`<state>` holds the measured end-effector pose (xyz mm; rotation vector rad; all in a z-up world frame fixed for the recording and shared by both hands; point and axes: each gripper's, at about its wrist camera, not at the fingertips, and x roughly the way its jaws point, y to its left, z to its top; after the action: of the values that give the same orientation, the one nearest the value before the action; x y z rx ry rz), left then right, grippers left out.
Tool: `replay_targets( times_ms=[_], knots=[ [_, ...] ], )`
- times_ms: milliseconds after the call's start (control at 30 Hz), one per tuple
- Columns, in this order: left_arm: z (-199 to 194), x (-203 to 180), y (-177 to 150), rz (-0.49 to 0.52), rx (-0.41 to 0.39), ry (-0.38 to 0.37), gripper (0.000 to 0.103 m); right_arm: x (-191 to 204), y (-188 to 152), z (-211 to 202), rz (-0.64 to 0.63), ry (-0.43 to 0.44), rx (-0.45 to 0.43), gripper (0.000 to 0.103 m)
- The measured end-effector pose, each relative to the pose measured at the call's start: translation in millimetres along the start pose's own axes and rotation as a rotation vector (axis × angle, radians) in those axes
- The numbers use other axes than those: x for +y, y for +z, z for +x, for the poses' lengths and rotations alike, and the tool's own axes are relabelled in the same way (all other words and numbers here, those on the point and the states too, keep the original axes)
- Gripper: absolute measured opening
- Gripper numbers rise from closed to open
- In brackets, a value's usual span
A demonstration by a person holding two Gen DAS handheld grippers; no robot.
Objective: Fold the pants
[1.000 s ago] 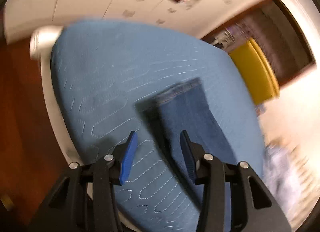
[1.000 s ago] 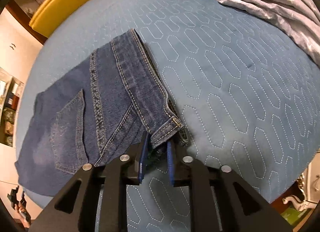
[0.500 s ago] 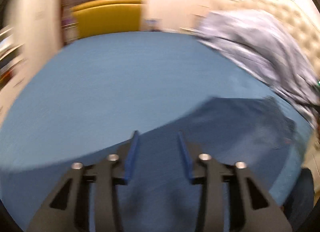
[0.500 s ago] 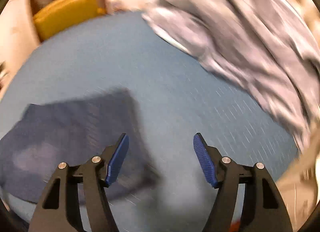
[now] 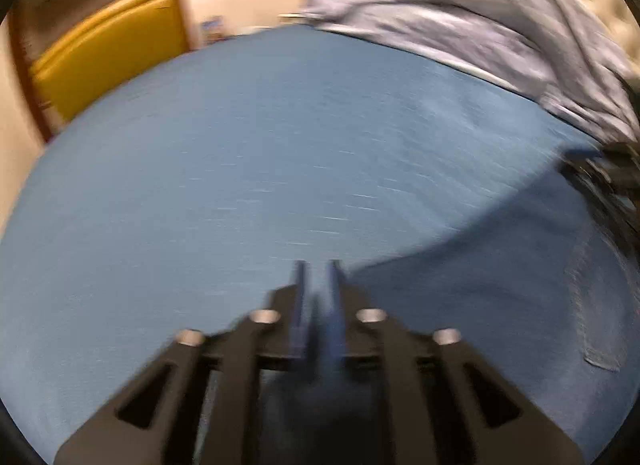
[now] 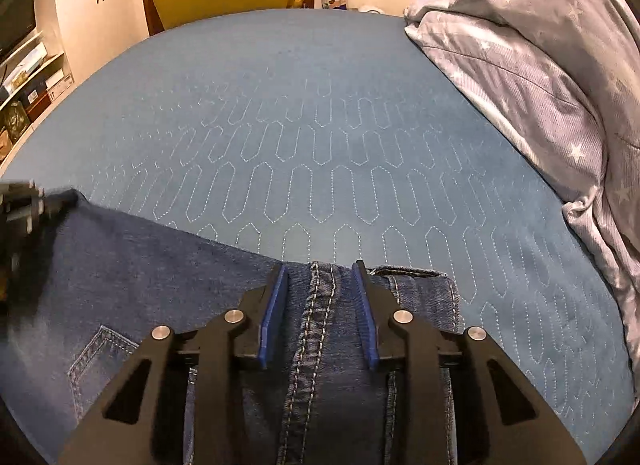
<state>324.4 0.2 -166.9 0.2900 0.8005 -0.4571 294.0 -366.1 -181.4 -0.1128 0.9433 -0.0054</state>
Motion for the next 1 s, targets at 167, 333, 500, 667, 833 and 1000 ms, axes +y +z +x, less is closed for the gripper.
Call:
replay_targets(
  times_ms=[167, 333, 500, 667, 833, 1000],
  knots=[
    [-65, 43, -16, -0.210, -0.079, 0.002, 0.034, 11, -2, -3, -0.025, -0.036, -0.024, 0.031],
    [-87, 58, -81, -0.215, 0.076, 0.043, 0.037, 9, -23, -58, -0.021, -0.038, -0.111, 0.037],
    [-119, 127, -128, -0.402, 0.101, 0.377, 0.053, -28, -63, -55, -0.012, -0.193, 0.032, 0.037],
    [-192, 101, -149, -0.470, -0.030, 0.395, 0.056, -101, -102, -93, 0.273, -0.296, 0.061, 0.037],
    [-188, -11, -150, -0.453, -0.053, 0.099, 0.055, -36, -115, -145, 0.221, -0.080, -0.022, 0.038],
    [-136, -98, -151, -0.379, 0.031, 0.120, 0.042, 65, -108, -137, 0.055, 0.039, -0.057, 0.060]
  ],
)
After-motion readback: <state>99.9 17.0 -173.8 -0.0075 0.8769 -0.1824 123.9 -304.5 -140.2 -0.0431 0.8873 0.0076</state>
